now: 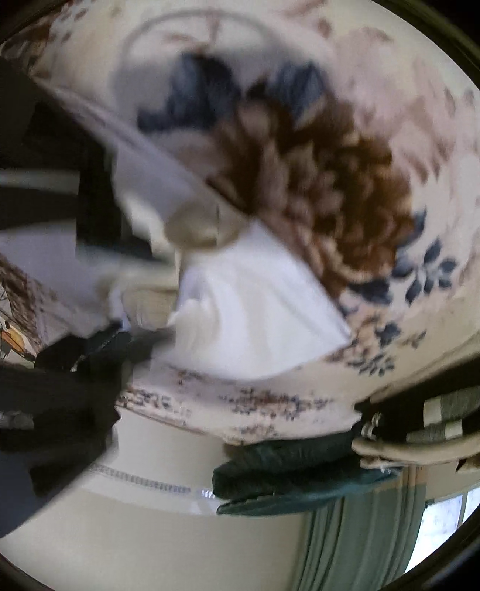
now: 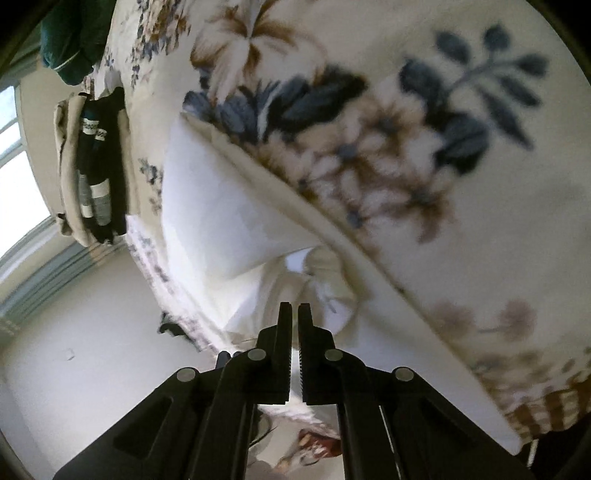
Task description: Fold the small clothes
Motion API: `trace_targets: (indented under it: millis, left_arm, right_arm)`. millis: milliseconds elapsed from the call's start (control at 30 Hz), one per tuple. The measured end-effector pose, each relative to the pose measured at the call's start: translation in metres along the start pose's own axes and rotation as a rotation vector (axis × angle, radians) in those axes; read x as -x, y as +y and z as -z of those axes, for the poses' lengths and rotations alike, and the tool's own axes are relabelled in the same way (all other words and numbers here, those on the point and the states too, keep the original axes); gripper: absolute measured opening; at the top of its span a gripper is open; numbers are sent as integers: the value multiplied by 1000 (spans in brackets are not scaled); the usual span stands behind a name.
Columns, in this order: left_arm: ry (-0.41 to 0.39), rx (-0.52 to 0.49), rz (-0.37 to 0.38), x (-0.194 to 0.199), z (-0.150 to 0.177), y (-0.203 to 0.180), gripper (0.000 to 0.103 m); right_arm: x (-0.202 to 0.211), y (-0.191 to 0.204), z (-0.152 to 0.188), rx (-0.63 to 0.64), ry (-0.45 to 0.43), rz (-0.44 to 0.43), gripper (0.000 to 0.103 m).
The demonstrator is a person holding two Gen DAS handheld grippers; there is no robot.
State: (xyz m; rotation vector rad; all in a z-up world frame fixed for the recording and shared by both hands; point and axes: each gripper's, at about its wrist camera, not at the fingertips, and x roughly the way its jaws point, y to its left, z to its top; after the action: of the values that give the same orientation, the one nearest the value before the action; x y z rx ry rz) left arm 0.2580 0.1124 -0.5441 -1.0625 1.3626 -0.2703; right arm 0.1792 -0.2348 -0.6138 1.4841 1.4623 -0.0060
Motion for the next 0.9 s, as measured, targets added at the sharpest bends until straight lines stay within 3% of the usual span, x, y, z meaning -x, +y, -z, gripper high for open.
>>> trace_targets:
  millis: [67,100,200,267,300,333,367,667,800,833,867,900]
  left_arm:
    - [-17,10,12,-7,-2,-3,69]
    - [-12,18,-2,-14,-5,-4,69]
    - [-23,24,-54,-31,-11,-4,65]
    - [-33,7,-84,-34,-11,-6,29]
    - [-23,-8,-108,-36,-10,-8,3]
    - [-25,-25,-113,-35,-8,-10,4]
    - [-36,-38,-120,-32,-6,-11,4]
    - [-38,-35,-185,-16,3,5,4]
    - [2,0,-194,-9,4,15,7]
    - [11,-6,-196,-4,6,15,7]
    - [17,-23,-194,1,7,12,8]
    - [16,-39,-206,6,7,9,20]
  right_arm:
    - [-8,2,-3,-5,9,2,36]
    - [-12,1,-4,-10,12,-4,41]
    - [-28,5,-11,-19,15,-1,41]
    - [-33,10,-13,-12,-2,8,41]
    - [-33,11,-13,-10,-9,16,37]
    - [-32,15,-12,0,-32,21,27]
    - [-31,20,-10,20,-58,43,10]
    - [-14,31,13,104,-86,125,7]
    - [-18,28,9,134,-61,198,9]
    - [-21,30,7,146,-37,221,14]
    - [-21,33,4,168,-13,255,27]
    - [-18,36,4,183,-5,271,37]
